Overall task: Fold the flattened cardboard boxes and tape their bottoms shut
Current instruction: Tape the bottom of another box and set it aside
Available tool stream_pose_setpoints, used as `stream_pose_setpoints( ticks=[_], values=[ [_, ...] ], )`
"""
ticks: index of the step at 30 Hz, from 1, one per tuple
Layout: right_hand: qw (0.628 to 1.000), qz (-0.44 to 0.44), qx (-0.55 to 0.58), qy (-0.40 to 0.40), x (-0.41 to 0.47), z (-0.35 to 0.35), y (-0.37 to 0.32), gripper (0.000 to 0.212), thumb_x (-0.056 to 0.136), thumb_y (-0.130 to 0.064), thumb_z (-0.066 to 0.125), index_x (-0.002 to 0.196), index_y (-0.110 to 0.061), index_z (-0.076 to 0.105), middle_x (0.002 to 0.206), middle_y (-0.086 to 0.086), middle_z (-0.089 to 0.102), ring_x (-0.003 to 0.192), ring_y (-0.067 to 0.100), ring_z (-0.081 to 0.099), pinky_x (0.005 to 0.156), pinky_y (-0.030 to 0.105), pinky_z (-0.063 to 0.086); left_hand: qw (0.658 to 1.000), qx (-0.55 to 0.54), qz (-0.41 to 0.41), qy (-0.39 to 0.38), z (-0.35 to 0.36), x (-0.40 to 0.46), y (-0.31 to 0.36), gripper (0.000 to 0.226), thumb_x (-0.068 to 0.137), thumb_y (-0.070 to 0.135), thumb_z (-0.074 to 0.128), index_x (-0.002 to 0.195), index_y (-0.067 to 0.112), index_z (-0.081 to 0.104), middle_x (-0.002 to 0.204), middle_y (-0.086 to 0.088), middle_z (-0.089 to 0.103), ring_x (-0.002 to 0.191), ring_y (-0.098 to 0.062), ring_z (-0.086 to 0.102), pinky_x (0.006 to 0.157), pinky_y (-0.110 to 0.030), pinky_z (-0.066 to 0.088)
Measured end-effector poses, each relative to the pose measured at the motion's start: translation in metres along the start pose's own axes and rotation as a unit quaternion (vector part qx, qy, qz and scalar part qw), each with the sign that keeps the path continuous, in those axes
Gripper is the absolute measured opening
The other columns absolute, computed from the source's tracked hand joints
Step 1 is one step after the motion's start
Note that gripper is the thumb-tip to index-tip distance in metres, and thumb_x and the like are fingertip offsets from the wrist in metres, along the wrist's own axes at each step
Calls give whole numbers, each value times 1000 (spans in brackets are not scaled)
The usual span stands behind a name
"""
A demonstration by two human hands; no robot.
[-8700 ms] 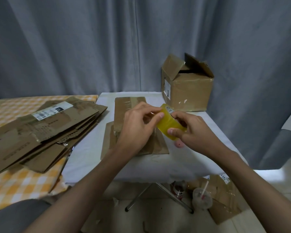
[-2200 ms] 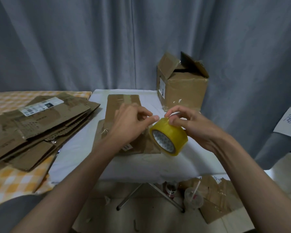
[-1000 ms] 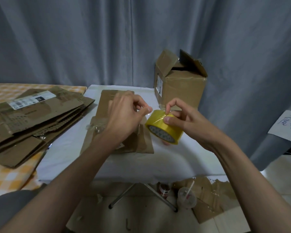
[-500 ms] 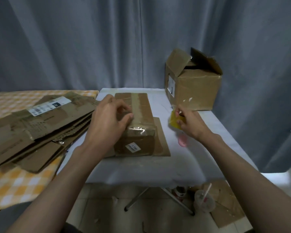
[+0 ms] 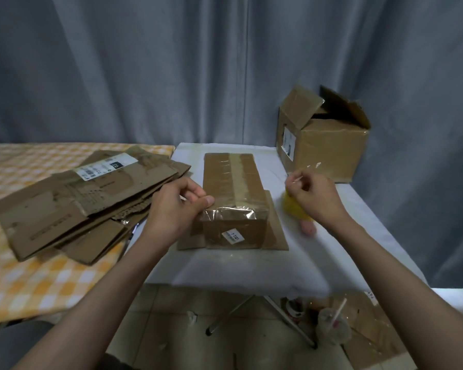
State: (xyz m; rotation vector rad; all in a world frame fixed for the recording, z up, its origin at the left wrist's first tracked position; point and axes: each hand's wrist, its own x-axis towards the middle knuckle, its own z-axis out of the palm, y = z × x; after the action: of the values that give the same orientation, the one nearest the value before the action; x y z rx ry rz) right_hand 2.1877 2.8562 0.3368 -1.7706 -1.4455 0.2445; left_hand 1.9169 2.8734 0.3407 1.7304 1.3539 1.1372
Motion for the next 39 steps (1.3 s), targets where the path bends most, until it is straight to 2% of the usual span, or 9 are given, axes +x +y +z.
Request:
stream_pose_setpoints(
  ticks=[5,9,12,18,25,29,33,37,39],
  values=[
    [975,44,184,-120,-40,1,-40,17,96,-23,64,92,-7,59,64,11,67,53,15,57,52,24,48,993,-108,-37,-32,-1,-6,-7,21,81,17,80,86,3,65,63,-4,58,60,-13,65,69,-32,59],
    [969,40,203,-135,-43,1,-40,20,94,-27,68,97,-10,58,64,13,66,61,19,63,63,35,53,996,-68,-5,-62,-3,-10,-6,41,66,32,88,92,12,64,64,-3,69,69,-12,67,77,-31,53],
    [971,1,182,-155,-44,-1,-35,21,87,-24,76,100,-14,61,71,18,69,66,21,67,70,37,57,997,-28,37,-67,-3,-6,-6,34,70,24,88,94,18,65,68,-1,74,71,-6,69,74,-22,49],
    [975,-34,169,-140,-42,5,-24,21,80,-10,81,94,-11,65,67,6,72,59,13,65,68,33,57,995,-15,80,-65,1,2,-18,27,70,12,88,78,16,63,67,2,74,81,0,69,73,1,38],
    [976,-91,158,-118,-40,14,-14,19,79,-7,82,86,-6,64,72,17,67,63,17,57,72,42,55,985,33,161,-59,1,13,-33,36,69,9,88,66,13,52,62,0,60,88,1,68,73,-14,46],
    [975,-168,105,-98,-38,17,-9,24,80,-10,81,78,-16,58,71,12,64,68,27,60,72,42,52,948,99,295,-59,3,23,-37,38,72,8,86,72,15,48,95,0,55,92,-12,62,80,-26,50],
    [972,-197,89,-91,-31,15,-8,25,73,-14,85,75,-11,61,78,4,70,70,20,64,70,41,52,936,126,315,-94,7,30,-33,38,71,18,81,82,25,45,125,10,58,116,-9,55,95,-39,49],
    [965,-171,124,-153,-23,6,-4,22,71,-12,86,82,-12,66,73,6,73,73,28,68,74,39,55,922,105,339,-154,26,34,-27,66,77,48,81,135,27,57,146,14,50,137,-6,43,113,-38,39],
    [965,-171,113,-164,-19,5,-2,24,70,-8,86,83,-11,66,73,7,72,72,26,68,72,29,55,920,98,342,-166,38,36,-28,68,81,53,74,142,29,54,149,14,48,143,-5,36,119,-41,32]
  ],
)
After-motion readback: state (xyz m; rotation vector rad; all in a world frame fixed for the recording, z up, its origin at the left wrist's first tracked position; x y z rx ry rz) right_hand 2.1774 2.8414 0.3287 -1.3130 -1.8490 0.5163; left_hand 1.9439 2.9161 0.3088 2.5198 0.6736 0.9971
